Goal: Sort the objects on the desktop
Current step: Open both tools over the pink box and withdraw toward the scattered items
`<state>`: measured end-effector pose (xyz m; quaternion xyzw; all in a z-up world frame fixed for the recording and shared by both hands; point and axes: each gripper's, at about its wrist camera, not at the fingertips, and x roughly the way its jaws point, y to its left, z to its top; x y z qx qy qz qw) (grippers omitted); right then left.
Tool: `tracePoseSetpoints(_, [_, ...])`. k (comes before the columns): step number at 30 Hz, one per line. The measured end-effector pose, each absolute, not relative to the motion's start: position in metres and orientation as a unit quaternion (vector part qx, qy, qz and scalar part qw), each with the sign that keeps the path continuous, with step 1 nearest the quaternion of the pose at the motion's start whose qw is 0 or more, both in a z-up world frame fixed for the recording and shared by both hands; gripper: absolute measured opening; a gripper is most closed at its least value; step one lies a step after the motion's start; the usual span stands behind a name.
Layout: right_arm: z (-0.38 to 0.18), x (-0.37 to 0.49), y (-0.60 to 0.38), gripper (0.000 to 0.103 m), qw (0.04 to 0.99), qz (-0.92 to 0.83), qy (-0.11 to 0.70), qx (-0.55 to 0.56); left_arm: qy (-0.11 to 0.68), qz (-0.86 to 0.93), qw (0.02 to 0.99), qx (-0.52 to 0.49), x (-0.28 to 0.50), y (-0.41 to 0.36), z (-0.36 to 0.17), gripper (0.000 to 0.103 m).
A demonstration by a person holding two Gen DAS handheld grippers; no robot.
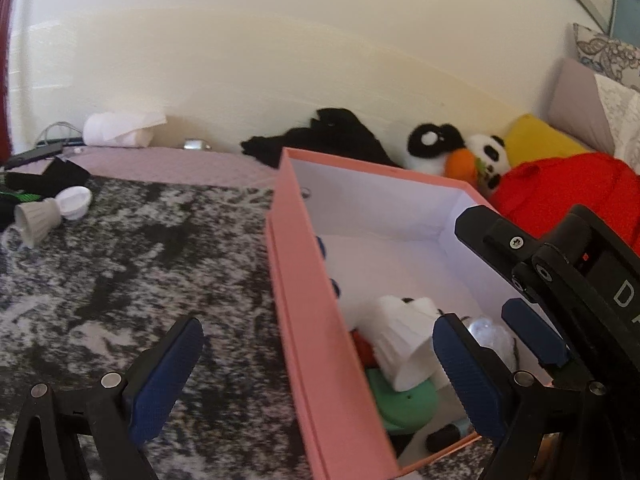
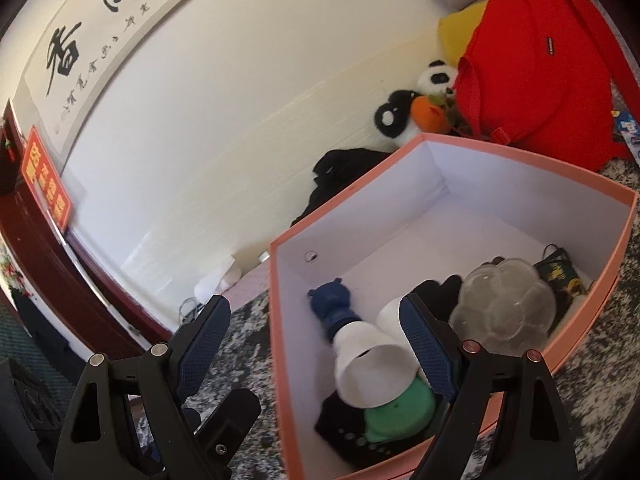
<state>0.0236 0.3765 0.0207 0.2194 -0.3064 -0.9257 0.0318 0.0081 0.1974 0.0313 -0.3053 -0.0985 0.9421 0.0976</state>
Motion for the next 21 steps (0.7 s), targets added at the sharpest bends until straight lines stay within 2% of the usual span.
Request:
tracePoseSetpoints(11, [0.025,0.024,0.336,0.090,0.057,-0.930,-0.285,0.225,-0.071,0.951,0.056,-0.294,0.018,0.168,0.039,0.096])
tracePoseSetpoints(21, [0.028,0.028,0.299,0.090,0.073,-0.938,-0.252,0.226,-0.007,0.964,0.016,-0.265,0.035,0.148,0.050,0.096])
